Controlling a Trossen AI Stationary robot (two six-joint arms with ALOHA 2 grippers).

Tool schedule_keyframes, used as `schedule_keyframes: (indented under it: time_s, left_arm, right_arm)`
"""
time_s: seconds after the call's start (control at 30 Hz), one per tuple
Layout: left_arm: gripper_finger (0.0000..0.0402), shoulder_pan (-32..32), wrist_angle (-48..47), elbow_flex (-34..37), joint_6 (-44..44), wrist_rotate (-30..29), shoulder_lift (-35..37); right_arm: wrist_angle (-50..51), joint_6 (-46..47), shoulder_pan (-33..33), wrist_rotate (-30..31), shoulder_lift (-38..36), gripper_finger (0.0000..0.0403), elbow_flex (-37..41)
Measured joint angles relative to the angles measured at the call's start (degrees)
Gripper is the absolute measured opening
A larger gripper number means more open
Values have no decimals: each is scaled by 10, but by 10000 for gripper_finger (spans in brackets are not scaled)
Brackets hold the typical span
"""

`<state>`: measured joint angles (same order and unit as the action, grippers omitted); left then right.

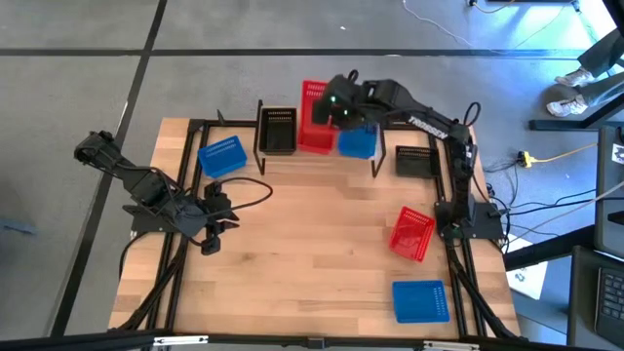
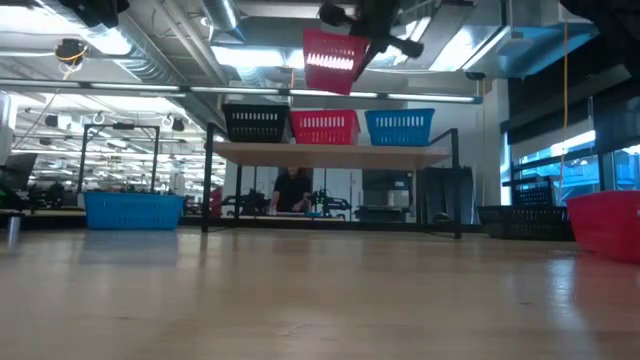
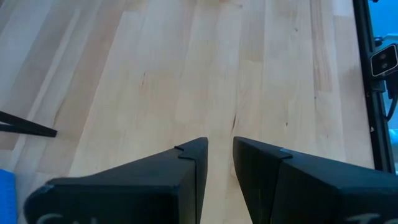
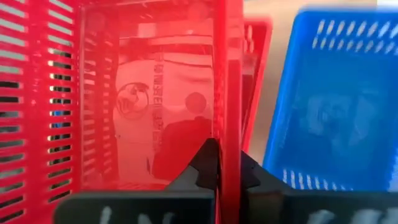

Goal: Stack baskets on shelf by color
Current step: Stack the bottom red bin on the red bin on the shelf

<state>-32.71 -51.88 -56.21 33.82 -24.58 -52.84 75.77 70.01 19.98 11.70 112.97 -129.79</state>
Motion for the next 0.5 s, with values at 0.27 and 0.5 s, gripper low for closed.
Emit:
schedule_keyframes:
  time_s: [0.27,0.5]
  left_arm:
    - [69,0,0,0,-21,-4,0]
    - [69,0,0,0,-74,-86,0]
  right_arm:
    - [-50,33,20,-63,1,0,58]
    - [-69,75,20,-70,0,0,121]
